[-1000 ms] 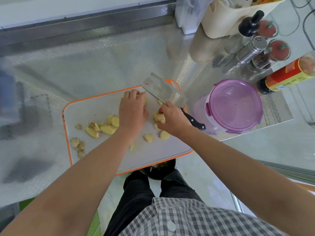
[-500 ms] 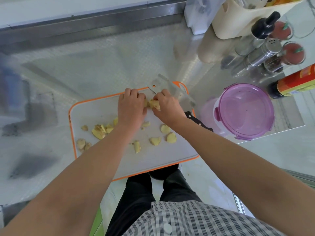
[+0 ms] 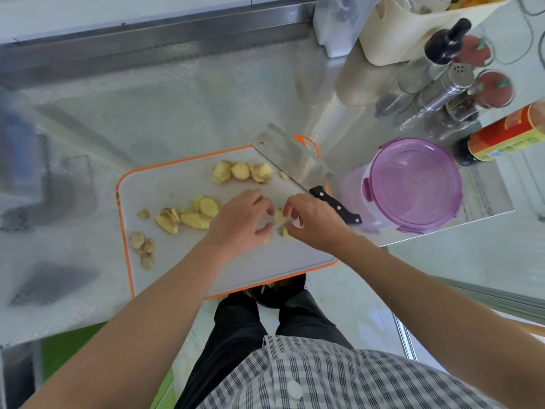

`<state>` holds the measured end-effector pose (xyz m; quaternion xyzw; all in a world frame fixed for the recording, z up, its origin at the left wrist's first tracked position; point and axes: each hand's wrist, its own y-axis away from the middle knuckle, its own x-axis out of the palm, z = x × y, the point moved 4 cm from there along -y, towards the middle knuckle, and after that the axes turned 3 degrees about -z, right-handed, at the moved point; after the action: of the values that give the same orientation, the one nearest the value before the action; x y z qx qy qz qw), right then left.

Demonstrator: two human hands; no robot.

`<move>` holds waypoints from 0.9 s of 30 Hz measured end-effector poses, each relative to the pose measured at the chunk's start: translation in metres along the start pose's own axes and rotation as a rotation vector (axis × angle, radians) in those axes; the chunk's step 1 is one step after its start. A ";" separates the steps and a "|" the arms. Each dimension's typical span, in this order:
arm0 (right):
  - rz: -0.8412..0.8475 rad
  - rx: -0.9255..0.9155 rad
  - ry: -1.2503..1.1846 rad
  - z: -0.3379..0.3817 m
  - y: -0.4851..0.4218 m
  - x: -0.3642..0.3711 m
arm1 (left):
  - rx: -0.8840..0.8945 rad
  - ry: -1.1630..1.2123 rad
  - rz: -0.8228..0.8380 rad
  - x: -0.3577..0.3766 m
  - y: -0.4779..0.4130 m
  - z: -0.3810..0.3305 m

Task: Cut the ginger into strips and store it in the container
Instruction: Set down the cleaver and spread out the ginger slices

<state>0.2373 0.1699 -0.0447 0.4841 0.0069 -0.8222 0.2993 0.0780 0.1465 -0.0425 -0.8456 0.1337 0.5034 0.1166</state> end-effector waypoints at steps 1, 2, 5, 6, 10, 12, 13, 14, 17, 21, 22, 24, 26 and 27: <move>0.031 0.026 0.004 -0.002 0.005 0.004 | 0.009 0.000 0.041 0.004 0.006 -0.002; 0.052 0.042 0.015 -0.004 0.009 0.008 | 0.020 -0.010 0.062 0.006 0.011 -0.003; 0.069 0.065 0.065 -0.005 0.015 0.014 | 0.053 -0.051 0.092 0.008 0.023 -0.004; 0.067 0.064 0.070 -0.004 0.015 0.013 | 0.049 -0.063 0.101 0.009 0.025 -0.004; 0.015 0.122 -0.076 -0.005 0.008 0.006 | -0.065 -0.017 0.099 0.010 0.028 -0.004; -0.011 0.116 -0.155 -0.004 0.000 -0.001 | -0.139 0.007 0.105 0.010 0.028 -0.004; 0.018 0.088 -0.126 -0.002 -0.005 -0.003 | -0.152 -0.003 0.103 0.010 0.029 -0.005; 0.055 0.057 -0.064 0.001 -0.010 -0.003 | -0.159 -0.016 0.102 0.011 0.030 -0.005; 0.083 -0.002 0.048 0.009 -0.022 -0.002 | -0.210 -0.050 0.071 0.011 0.031 -0.006; 0.138 -0.079 0.184 0.013 -0.027 0.002 | -0.264 -0.064 0.139 0.009 0.027 -0.005; 0.141 -0.089 0.210 0.013 -0.027 0.002 | -0.258 -0.071 0.156 0.009 0.025 -0.005; 0.113 -0.100 0.218 0.013 -0.025 0.002 | -0.245 -0.066 0.178 0.009 0.023 -0.005; 0.093 -0.086 0.173 0.011 -0.024 0.005 | -0.245 -0.029 0.189 0.009 0.021 -0.004; 0.088 -0.048 0.114 0.009 -0.022 0.005 | -0.262 0.019 0.188 0.008 0.021 -0.003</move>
<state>0.2173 0.1829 -0.0502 0.5227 0.0225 -0.7789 0.3459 0.0771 0.1249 -0.0498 -0.8422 0.1465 0.5171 -0.0434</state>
